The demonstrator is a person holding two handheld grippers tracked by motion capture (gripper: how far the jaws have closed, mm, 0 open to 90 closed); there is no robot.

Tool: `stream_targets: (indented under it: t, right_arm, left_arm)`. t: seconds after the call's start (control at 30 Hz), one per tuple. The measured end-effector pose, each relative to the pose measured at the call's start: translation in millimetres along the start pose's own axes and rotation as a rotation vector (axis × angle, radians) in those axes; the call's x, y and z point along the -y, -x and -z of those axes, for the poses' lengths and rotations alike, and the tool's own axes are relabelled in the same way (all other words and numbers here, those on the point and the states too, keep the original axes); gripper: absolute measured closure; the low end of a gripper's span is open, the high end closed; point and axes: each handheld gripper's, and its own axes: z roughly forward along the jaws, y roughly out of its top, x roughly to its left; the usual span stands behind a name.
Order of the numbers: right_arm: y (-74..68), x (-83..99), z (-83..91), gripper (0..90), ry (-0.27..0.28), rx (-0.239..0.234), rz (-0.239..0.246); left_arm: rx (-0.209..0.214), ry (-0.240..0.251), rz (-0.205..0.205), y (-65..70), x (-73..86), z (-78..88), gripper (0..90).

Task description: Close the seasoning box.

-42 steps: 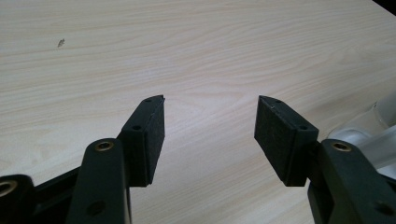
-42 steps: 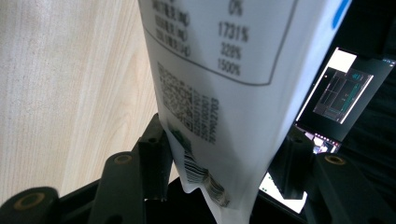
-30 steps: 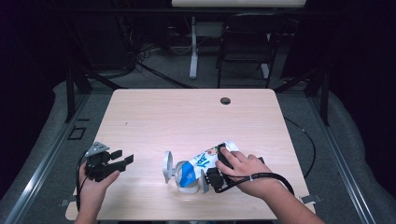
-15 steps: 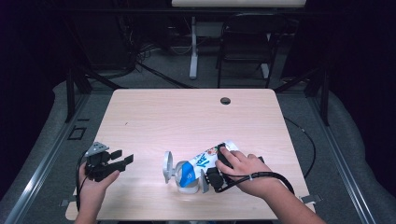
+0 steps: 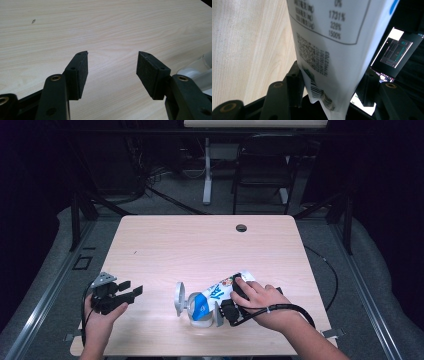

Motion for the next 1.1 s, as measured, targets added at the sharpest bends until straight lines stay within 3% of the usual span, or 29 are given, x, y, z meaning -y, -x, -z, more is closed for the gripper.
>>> stream_targets:
  t: [0.13, 0.17, 0.4, 1.1]
  right_arm:
    - [-0.2, 0.3, -0.9, 48.2, 0.012, 0.000, -0.004]
    - [1.1, -0.7, 1.3, 48.2, -0.015, 0.009, 0.018]
    - [-0.2, -0.1, -0.3, 48.3, 0.008, 0.006, 0.007]
    - [0.5, -0.2, 0.3, 48.4, 0.008, 0.013, 0.021]
  left_arm:
    - [0.001, -0.002, 0.001, -0.3, 0.1, 0.0, 43.1]
    - [0.003, -0.006, 0.000, -0.5, 0.0, 0.3, 43.1]
    - [0.003, -0.013, 0.001, -1.0, -0.1, 0.8, 43.1]
    - [0.001, -0.002, 0.005, -0.9, 0.2, 0.4, 43.1]
